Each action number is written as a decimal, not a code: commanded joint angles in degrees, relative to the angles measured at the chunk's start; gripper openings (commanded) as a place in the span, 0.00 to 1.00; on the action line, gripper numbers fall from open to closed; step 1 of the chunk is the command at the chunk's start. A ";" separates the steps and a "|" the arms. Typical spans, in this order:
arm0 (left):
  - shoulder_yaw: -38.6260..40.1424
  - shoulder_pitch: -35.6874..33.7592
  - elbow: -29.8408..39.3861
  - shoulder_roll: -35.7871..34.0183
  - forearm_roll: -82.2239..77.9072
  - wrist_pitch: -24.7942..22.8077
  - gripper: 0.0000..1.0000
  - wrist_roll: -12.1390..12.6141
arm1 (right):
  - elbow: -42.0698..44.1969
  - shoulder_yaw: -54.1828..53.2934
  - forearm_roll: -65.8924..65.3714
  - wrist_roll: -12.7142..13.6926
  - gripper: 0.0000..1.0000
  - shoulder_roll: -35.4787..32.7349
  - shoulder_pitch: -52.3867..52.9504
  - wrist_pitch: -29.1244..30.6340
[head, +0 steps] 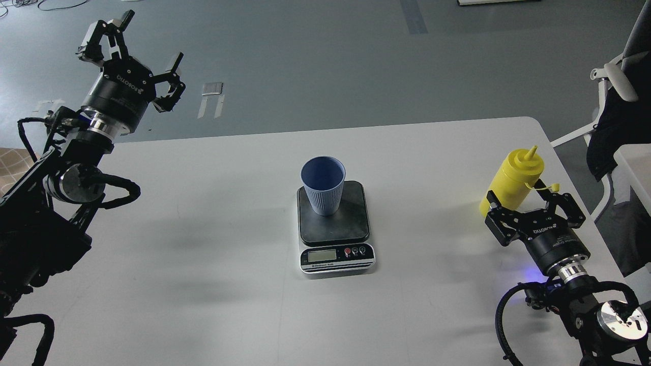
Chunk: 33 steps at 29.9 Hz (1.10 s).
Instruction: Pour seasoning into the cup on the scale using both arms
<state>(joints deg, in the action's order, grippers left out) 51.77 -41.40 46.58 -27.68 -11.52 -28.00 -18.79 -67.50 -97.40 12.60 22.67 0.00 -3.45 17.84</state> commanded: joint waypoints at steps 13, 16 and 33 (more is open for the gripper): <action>0.00 -0.18 0.00 -0.18 0.00 0.00 0.98 -0.02 | -10.98 0.11 0.15 0.27 0.99 0.00 -12.01 9.57; 0.00 -0.09 0.00 -0.09 0.00 0.00 0.98 -0.02 | -12.39 0.11 -0.11 0.53 0.99 0.00 -14.39 10.16; 0.00 0.00 0.00 -0.09 0.00 0.00 0.98 -0.02 | -23.99 -0.68 0.24 0.27 0.99 0.00 -20.11 10.16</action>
<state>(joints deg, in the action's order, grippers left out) 51.77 -41.55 46.58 -27.70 -11.52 -28.00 -18.81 -89.55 -97.54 12.79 23.01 0.00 -23.42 28.00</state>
